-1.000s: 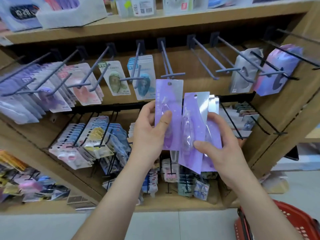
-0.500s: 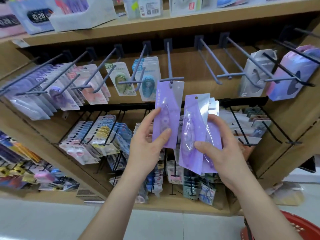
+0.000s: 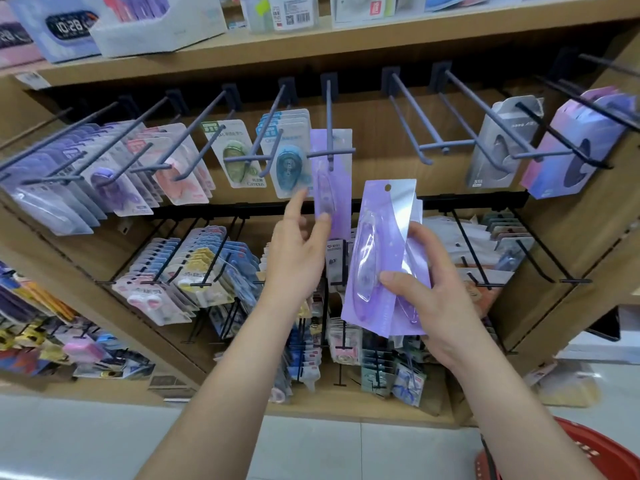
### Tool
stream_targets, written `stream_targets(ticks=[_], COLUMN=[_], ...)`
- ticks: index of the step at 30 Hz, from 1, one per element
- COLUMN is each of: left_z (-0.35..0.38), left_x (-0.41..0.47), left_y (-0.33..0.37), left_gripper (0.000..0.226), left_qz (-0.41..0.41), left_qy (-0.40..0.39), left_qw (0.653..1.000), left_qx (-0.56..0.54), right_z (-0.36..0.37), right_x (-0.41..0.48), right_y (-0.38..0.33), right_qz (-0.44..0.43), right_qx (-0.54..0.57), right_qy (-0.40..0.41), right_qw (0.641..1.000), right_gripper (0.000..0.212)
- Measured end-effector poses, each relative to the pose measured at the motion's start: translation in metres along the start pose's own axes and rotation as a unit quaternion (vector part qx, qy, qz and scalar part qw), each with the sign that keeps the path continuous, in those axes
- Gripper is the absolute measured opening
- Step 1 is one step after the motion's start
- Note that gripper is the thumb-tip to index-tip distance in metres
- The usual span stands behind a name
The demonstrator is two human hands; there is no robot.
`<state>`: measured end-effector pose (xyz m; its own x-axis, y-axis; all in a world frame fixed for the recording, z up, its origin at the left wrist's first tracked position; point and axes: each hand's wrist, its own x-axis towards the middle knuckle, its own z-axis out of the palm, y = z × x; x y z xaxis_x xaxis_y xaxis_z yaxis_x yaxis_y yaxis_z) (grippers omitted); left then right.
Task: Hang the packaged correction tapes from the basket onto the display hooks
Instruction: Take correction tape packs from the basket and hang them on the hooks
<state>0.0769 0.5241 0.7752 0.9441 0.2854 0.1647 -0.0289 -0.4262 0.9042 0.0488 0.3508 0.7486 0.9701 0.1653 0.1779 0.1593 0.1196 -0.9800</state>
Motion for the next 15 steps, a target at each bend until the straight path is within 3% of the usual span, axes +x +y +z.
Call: stream_targets(ticks=[3, 7, 10, 15], left_z=[-0.004, -0.012, -0.015, -0.019], left_x=[-0.038, -0.062, -0.064, -0.063], left_y=[0.0, 0.001, 0.005, 0.005], left_gripper=[0.021, 0.036, 0.038, 0.035], left_qz=[-0.021, -0.086, -0.076, -0.031], left_qy=[-0.088, -0.157, -0.143, -0.054], left_qw=[0.99, 0.95, 0.951, 0.955], left_qx=[-0.107, -0.255, -0.262, -0.291], right_z=[0.001, 0.001, 0.001, -0.004], right_x=[-0.001, -0.004, -0.005, -0.004], right_y=[-0.001, -0.001, 0.001, -0.005], right_qz=[-0.011, -0.014, -0.009, -0.022], right_qx=[0.02, 0.028, 0.032, -0.003], right_qy=[-0.028, -0.051, -0.059, -0.009], right_qw=[0.999, 0.998, 0.998, 1.0], right_gripper=[0.054, 0.056, 0.057, 0.048])
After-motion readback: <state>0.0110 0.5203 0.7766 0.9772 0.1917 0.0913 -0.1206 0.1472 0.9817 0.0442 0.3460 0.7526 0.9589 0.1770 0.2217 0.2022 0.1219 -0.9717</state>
